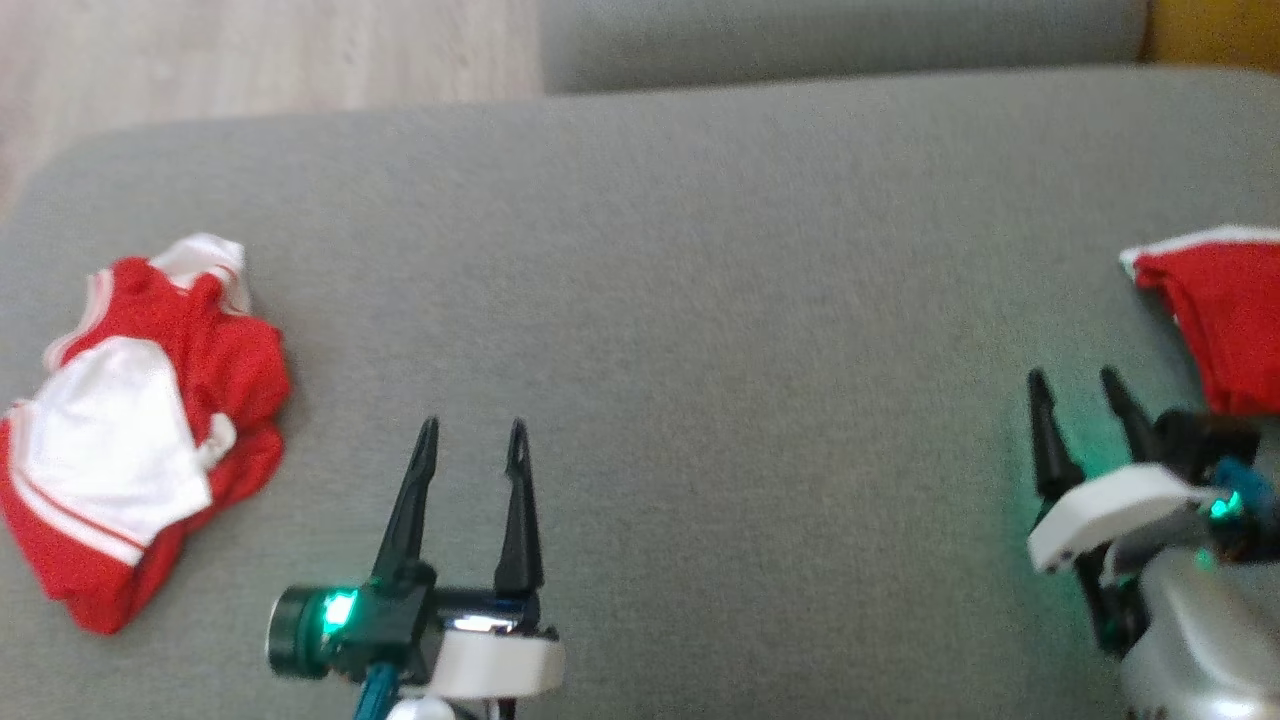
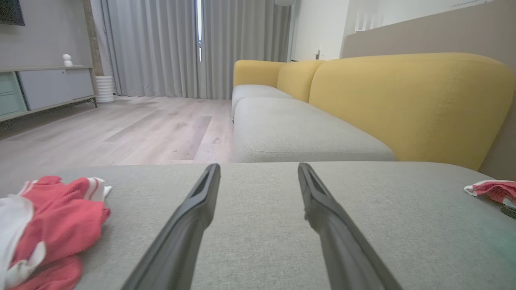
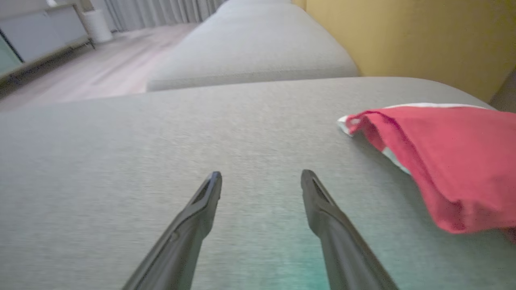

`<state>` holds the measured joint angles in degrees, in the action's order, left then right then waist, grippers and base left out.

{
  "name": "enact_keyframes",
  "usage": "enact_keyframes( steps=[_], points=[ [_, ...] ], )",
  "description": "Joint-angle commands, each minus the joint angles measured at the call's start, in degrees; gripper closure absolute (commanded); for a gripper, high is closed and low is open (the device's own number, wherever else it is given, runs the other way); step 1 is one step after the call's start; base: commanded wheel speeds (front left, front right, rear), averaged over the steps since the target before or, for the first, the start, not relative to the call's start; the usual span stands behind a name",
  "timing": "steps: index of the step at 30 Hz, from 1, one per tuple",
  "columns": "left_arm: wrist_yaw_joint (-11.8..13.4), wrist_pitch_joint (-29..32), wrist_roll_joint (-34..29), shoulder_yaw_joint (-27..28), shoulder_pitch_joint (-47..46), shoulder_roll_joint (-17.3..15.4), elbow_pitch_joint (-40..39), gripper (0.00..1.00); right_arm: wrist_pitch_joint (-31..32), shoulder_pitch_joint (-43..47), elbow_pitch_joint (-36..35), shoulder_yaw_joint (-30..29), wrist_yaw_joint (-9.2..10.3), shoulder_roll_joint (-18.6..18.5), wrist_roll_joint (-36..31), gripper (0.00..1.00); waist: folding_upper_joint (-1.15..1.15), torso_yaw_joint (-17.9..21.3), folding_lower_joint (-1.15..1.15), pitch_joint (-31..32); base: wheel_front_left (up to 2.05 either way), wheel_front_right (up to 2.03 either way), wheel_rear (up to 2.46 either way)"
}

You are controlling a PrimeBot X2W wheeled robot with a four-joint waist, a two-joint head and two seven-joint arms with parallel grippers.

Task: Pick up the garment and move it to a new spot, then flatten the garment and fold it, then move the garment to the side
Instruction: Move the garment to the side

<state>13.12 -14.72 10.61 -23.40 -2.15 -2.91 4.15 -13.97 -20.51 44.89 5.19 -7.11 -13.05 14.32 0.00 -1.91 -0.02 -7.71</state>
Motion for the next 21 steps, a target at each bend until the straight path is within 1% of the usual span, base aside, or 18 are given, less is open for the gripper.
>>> enact_keyframes(
  steps=[1, 3, 4, 7, 10, 13, 17, 21],
  points=[
    [0.39, -0.28, 0.01, 2.64, 0.91, 0.03, -2.14, 0.00, -0.96, 3.02, -4.68, 1.64, -0.37, 0.80, 1.76, 0.00, 0.00, -3.37, 0.02, 5.60, 0.00, 0.00, 0.00],
    [0.41, -0.28, -0.25, 3.15, 2.59, 0.03, -2.37, 0.00, -0.99, 6.99, -9.22, 1.21, -0.37, 2.27, 3.23, 0.00, 0.00, -3.85, 0.02, 7.52, 0.00, 0.00, 0.00],
    [0.41, -0.28, -0.25, 3.15, 2.59, 0.03, -2.37, 0.00, -0.99, 6.99, -9.22, 1.21, -0.37, 2.27, 3.23, 0.00, 0.00, -3.85, 0.02, 7.52, 0.00, 0.00, 0.00],
    [0.19, -0.28, -1.65, 3.95, 4.54, 0.03, -3.25, 0.00, -1.01, 13.25, -17.18, 0.79, -0.37, 4.13, 3.80, 0.00, 0.00, -4.33, 0.02, 9.47, 0.00, 0.00, 0.00],
    [-0.06, -0.28, -2.95, 5.15, 6.54, 0.03, -3.98, 0.00, -1.01, 18.96, -24.99, 0.67, -0.37, 5.01, 2.10, 0.00, 0.00, -4.22, 0.02, 11.12, 0.00, 0.00, 0.00],
    [-0.56, -0.28, -3.75, 6.37, 8.47, 0.03, -4.21, 0.00, -1.02, 23.16, -30.74, -0.55, -0.37, 5.56, -1.77, 0.00, 0.00, -3.83, 0.02, 12.37, 0.00, 0.00, 0.00],
    [-1.02, -0.28, -4.19, 7.97, 10.58, 0.03, -3.95, 0.00, -1.02, 27.21, -34.19, -1.83, -0.37, 6.66, -4.63, 0.00, 0.00, -3.46, 0.02, 13.76, 0.00, 0.00, 0.00],
    [-1.87, -0.28, -5.01, 8.92, 11.59, 0.03, -3.31, 0.00, -1.02, 29.59, -35.47, -2.43, -0.37, 7.48, -5.16, 0.00, 0.00, -3.20, 0.02, 14.71, 0.00, 0.00, 0.00]
  ],
)
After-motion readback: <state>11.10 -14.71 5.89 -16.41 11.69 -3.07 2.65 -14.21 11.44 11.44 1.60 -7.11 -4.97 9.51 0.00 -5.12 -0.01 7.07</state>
